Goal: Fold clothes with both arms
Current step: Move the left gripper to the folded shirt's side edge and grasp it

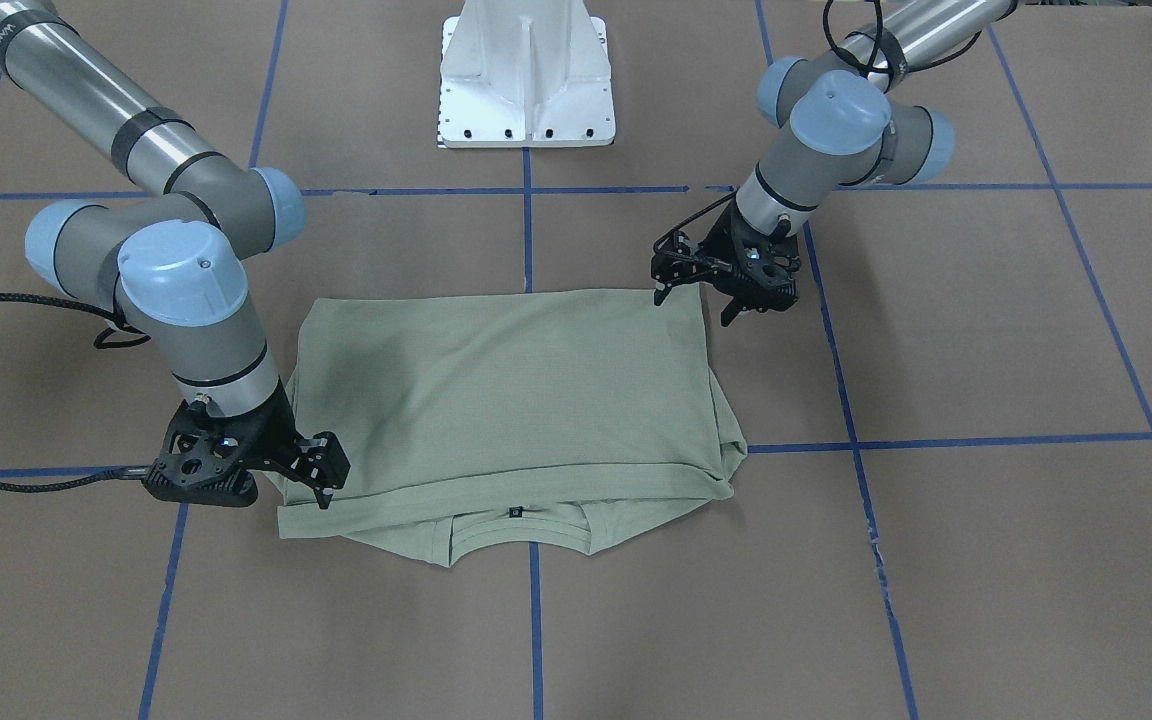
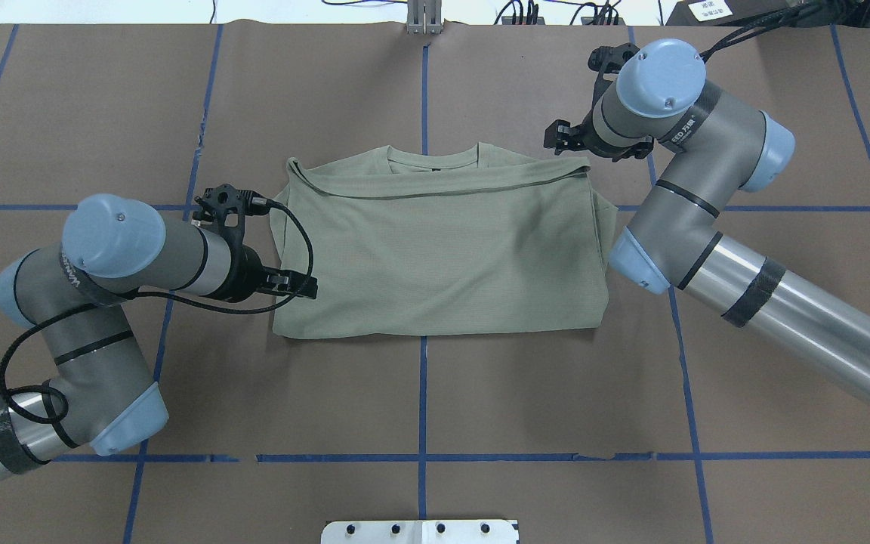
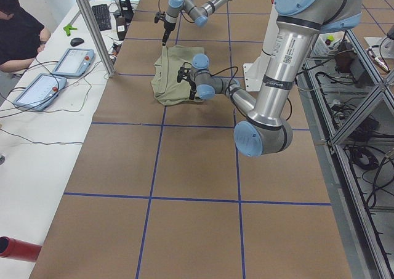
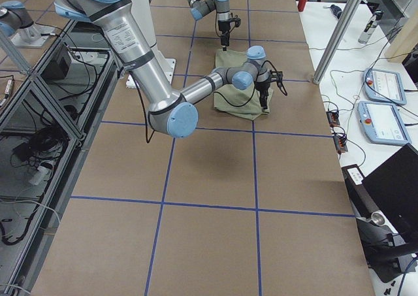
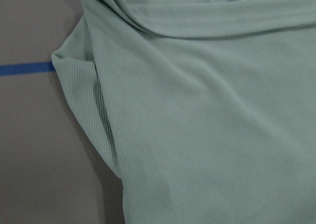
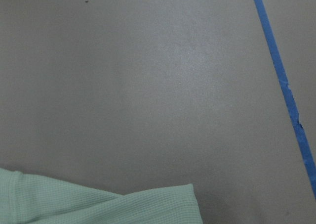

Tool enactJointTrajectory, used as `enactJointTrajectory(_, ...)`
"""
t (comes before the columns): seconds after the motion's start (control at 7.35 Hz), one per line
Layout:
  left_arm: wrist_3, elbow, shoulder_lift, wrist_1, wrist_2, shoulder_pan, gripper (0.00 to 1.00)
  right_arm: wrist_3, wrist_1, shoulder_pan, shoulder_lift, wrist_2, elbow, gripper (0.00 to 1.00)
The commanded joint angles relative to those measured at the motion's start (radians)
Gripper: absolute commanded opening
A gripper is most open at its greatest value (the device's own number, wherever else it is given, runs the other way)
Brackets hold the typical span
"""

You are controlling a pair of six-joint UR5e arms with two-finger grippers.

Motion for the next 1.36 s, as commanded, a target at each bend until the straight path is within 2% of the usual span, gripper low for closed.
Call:
enactJointTrajectory(0.0,-0.003,0.008,0.003,0.002,0.011,0.024,0.77,0.001,0.000,0.000,0.000,0.000,0.001,1.00)
enactJointTrajectory(0.14,-0.004,0.008,0.003,0.004,0.010,0.024,0.35,0.001,0.000,0.000,0.000,0.000,-0.001,1.00)
enactJointTrajectory(0.27,-0.003,0.008,0.003,0.004,0.010,0.024,0.01,0.001,0.000,0.000,-0.002,0.000,0.001,1.00)
enactJointTrajectory(0.68,0.013,-0.011,0.038,0.004,-0.002,0.015,0.00,0.001,0.000,0.000,-0.002,0.000,-0.001,1.00)
enactJointTrajectory(0.82,0.086,-0.034,0.072,0.007,-0.010,-0.002,0.00,0.002,0.000,0.000,-0.002,0.000,-0.001,1.00)
enactJointTrajectory(1.09,0.297,0.007,0.080,0.011,-0.016,-0.159,0.00,0.002,0.000,0.000,-0.003,0.000,-0.001,1.00)
enactJointTrajectory(1.22,0.407,0.083,0.069,0.010,-0.051,-0.244,0.00,0.004,0.000,0.000,-0.003,0.000,-0.001,1.00)
